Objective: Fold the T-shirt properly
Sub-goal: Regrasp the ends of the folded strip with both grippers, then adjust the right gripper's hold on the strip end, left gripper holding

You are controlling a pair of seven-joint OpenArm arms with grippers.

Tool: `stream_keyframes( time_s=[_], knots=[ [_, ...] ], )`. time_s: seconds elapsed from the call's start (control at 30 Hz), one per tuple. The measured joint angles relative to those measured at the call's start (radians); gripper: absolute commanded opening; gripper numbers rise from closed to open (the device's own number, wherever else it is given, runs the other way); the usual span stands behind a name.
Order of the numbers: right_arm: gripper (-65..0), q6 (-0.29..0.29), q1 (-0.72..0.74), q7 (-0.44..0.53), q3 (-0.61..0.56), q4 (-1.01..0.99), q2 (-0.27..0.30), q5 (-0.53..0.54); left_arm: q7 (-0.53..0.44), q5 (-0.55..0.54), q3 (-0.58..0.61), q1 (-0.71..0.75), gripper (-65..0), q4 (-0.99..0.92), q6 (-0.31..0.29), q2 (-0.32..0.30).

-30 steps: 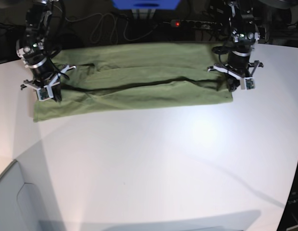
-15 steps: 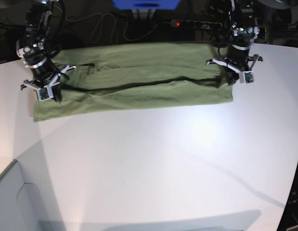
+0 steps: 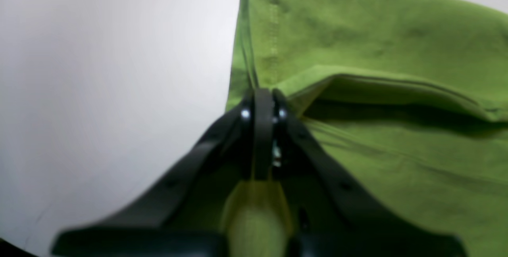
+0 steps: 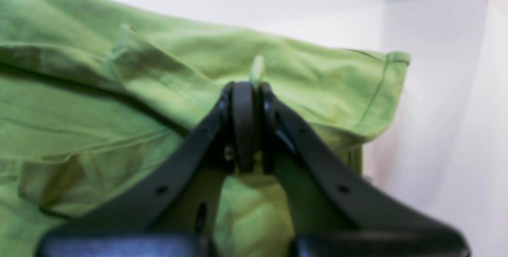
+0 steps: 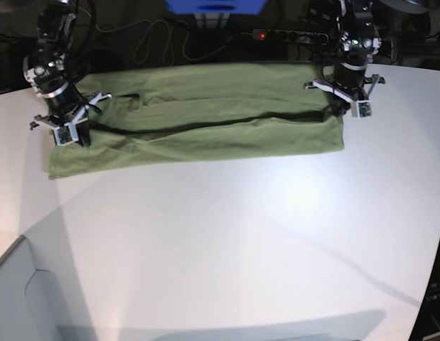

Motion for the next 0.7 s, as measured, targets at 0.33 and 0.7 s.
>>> stream_keyframes(
  time_s=[0.33, 0.7],
  knots=[
    [-36.6, 0.034, -0.028, -0.008, 0.002, -0.001, 0.005, -0.005, 0.0, 0.0, 0.0, 0.0, -65.0, -0.003, 0.0, 0.0],
    [-18.8, 0.047, -0.107, -0.01, 0.08, 0.282, -0.003, -0.001, 0.0, 0.0, 0.0, 0.0, -65.0, -0.002, 0.0, 0.0]
  ],
)
